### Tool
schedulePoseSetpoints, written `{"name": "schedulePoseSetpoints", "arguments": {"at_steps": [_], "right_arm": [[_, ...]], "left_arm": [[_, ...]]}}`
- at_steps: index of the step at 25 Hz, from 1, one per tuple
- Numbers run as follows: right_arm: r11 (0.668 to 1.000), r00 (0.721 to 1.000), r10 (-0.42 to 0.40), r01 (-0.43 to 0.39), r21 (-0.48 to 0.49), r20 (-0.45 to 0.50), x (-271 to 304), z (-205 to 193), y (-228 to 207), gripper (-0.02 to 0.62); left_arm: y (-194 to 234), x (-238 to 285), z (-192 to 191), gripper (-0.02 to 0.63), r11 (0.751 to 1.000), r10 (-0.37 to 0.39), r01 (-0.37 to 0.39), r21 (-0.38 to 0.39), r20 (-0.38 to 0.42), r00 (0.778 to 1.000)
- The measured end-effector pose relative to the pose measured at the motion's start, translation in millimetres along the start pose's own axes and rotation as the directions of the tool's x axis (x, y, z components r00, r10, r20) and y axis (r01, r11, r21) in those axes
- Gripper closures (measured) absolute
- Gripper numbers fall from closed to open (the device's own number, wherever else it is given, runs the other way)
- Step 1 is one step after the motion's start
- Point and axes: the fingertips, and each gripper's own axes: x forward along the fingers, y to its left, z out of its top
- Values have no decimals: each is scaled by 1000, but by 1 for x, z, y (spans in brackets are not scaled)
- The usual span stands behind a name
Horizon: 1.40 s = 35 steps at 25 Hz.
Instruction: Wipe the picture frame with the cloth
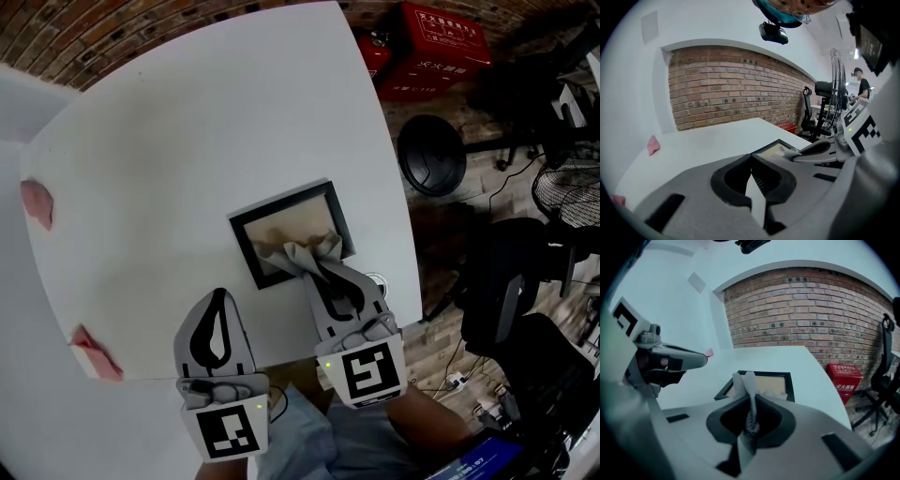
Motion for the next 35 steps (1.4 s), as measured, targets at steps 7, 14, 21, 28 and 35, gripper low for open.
{"name": "schedulePoseSetpoints", "arguments": {"at_steps": [7, 14, 21, 28, 35], "right_arm": [[999, 1000, -31, 31, 15, 2, -6, -3, -15, 565], [994, 996, -89, 89, 57, 6, -16, -10, -41, 565], [982, 984, -175, 174, 78, 15, -38, -16, -77, 565], [980, 976, -196, 195, 27, 90, -68, 12, -82, 565], [991, 977, -132, 137, -14, 167, -58, 62, -47, 565]], "left_arm": [[-11, 6, 3, 597, 1000, -21, 21, 14, -2, 1000], [-25, 11, 5, 597, 999, -45, 45, 31, 2, 999], [-40, 7, 7, 597, 998, -57, 56, 36, 25, 998], [-49, -15, 22, 597, 999, -37, 35, 28, 66, 997], [-18, -42, 40, 597, 999, 45, -45, -3, 116, 992]]}}
